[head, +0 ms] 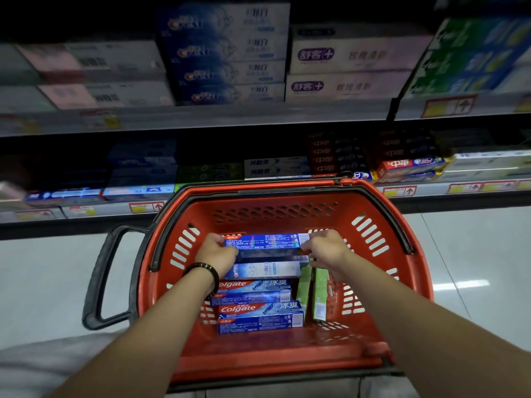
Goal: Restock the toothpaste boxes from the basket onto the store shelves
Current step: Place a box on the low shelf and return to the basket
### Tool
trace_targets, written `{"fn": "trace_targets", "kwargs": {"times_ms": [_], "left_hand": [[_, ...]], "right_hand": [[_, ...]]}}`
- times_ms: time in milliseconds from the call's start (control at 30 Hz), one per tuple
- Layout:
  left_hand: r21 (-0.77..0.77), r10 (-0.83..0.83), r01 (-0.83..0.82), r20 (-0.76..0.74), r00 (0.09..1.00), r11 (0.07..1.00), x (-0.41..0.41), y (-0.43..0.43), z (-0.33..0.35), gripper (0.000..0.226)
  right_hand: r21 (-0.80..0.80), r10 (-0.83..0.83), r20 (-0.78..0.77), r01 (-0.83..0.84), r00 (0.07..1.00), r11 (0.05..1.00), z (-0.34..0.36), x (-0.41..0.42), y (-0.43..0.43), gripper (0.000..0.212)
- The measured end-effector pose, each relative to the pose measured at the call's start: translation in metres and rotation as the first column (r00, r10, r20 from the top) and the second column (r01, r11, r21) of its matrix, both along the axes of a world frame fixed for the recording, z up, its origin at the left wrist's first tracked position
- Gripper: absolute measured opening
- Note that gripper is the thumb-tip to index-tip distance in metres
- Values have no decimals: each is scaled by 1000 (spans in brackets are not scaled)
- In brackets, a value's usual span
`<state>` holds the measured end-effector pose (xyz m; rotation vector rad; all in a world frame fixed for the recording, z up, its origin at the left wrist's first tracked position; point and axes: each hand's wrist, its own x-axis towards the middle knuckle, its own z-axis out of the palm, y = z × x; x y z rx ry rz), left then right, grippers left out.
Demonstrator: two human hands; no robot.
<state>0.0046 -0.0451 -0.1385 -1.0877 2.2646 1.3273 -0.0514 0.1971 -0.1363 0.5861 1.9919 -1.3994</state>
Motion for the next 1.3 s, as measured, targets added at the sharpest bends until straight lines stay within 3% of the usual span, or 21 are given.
{"fn": "trace_targets", "kwargs": {"times_ms": [233, 433, 667, 967, 1300], "left_hand": [[144, 166, -156, -61, 984, 977, 7, 10, 23, 24], [153, 152, -137, -94, 984, 979, 13, 7, 47, 15], [195, 214, -184, -145, 966, 963, 21, 15, 81, 14], [172, 70, -32, -224, 972, 985, 30, 19, 127, 17], [356, 29, 75, -280, 960, 931, 39, 15, 186, 20]], "right_hand": [[40, -28, -61, 31, 998, 999, 27, 7, 12, 19], [109, 24, -117, -11, 993, 994, 51, 15, 17, 9], [131, 88, -164, -67, 983, 989, 92, 18, 27, 15], [149, 109, -226, -77, 968, 986, 137, 27, 45, 12], [186, 144, -329, -85, 933, 979, 201, 36, 54, 12]]}}
